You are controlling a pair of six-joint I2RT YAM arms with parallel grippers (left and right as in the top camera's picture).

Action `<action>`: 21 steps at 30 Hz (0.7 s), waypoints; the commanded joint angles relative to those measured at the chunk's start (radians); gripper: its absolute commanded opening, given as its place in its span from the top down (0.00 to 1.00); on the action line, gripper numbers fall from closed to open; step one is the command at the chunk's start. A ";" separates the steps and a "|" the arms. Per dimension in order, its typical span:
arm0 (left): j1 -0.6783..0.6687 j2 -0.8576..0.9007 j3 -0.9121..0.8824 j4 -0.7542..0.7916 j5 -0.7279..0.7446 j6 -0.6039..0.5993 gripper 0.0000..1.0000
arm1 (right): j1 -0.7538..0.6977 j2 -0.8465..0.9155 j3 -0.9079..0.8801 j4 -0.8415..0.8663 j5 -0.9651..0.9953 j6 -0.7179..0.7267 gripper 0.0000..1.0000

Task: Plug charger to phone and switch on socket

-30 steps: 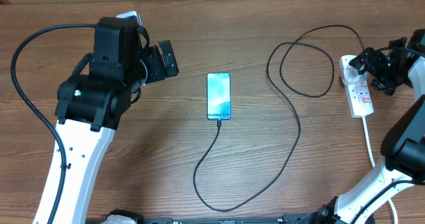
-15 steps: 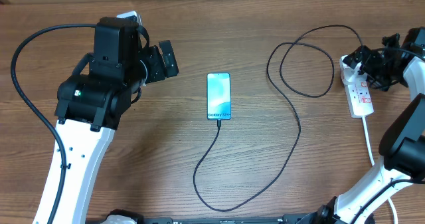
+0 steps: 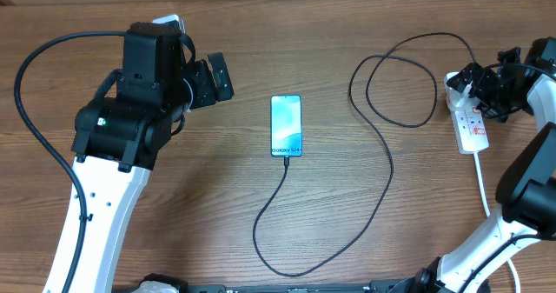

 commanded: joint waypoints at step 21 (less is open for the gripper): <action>-0.001 0.006 -0.002 0.002 -0.013 0.018 0.00 | 0.018 0.082 -0.011 -0.032 -0.036 0.002 0.00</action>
